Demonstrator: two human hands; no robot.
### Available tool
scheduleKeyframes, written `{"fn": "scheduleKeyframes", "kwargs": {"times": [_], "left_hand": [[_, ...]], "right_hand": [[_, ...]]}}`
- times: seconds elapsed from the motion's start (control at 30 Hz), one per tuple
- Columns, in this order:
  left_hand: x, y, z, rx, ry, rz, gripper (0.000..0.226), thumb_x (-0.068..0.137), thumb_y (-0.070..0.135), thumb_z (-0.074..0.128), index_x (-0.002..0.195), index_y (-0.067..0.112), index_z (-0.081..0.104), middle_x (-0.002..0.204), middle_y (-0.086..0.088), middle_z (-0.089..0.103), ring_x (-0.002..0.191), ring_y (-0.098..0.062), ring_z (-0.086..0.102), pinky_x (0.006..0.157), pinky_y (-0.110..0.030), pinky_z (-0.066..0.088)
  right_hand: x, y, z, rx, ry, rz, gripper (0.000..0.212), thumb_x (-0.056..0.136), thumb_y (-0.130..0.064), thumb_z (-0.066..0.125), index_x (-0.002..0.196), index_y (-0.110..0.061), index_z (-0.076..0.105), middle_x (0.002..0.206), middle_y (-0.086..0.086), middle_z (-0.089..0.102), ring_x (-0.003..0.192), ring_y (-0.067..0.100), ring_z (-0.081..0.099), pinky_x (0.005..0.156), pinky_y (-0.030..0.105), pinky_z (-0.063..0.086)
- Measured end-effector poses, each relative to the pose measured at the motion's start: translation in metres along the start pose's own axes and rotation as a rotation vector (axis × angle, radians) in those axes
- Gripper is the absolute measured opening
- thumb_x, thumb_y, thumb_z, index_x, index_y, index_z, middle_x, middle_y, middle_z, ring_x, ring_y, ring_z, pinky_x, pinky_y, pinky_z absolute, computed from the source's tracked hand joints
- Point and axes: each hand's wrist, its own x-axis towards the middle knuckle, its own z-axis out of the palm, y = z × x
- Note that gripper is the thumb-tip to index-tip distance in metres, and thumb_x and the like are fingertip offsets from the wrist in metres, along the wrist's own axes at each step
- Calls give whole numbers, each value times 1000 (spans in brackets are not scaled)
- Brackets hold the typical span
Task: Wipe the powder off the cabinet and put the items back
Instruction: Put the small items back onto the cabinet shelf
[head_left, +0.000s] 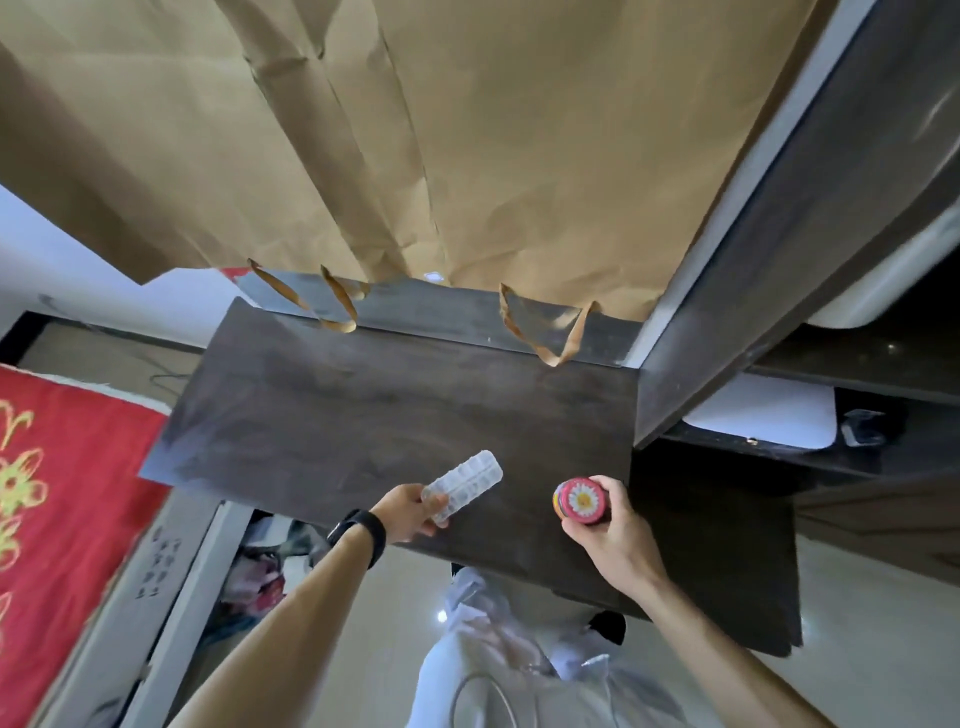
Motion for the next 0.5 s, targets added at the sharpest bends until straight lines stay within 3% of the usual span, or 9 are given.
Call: {"fn": "scheduleKeyframes", "kwargs": {"times": [0.1, 0.2, 0.33, 0.4, 0.5], "left_hand": [[17, -5, -21, 211, -14, 29, 27, 100, 39, 52, 89, 15, 59, 77, 4, 70, 58, -13, 59, 47, -16, 43], [28, -7, -35, 610, 114, 50, 41, 91, 58, 52, 101, 18, 52, 98, -3, 70, 89, -25, 67, 72, -32, 51], [35, -11, -34, 1013, 284, 189, 50, 85, 67, 48, 109, 23, 41, 114, 1, 65, 107, -26, 62, 74, -37, 41], [37, -13, -29, 1069, 341, 363, 57, 82, 69, 51, 117, 24, 45, 121, 3, 55, 113, -24, 54, 83, -38, 44], [38, -16, -20, 1140, 250, 542, 69, 79, 64, 61, 132, 23, 45, 130, 4, 46, 119, -23, 48, 90, -39, 44]], "right_hand": [[8, -13, 22, -38, 48, 27, 59, 76, -29, 82, 124, -30, 50, 107, -7, 65, 95, 14, 63, 71, 17, 42], [12, -22, 38, -70, 70, 45, 60, 76, -29, 83, 126, -31, 49, 109, -9, 64, 96, 11, 61, 70, 11, 39], [12, -22, 53, -116, 105, 73, 63, 78, -26, 82, 131, -29, 49, 120, -5, 65, 98, 8, 58, 81, 16, 42], [9, -21, 56, -122, 92, 95, 70, 81, -29, 81, 140, -30, 44, 133, 1, 61, 109, 11, 62, 90, 20, 47], [6, -25, 59, -301, 121, 92, 100, 79, -42, 81, 156, -35, 18, 160, 7, 30, 140, 27, 40, 112, 38, 39]]}}
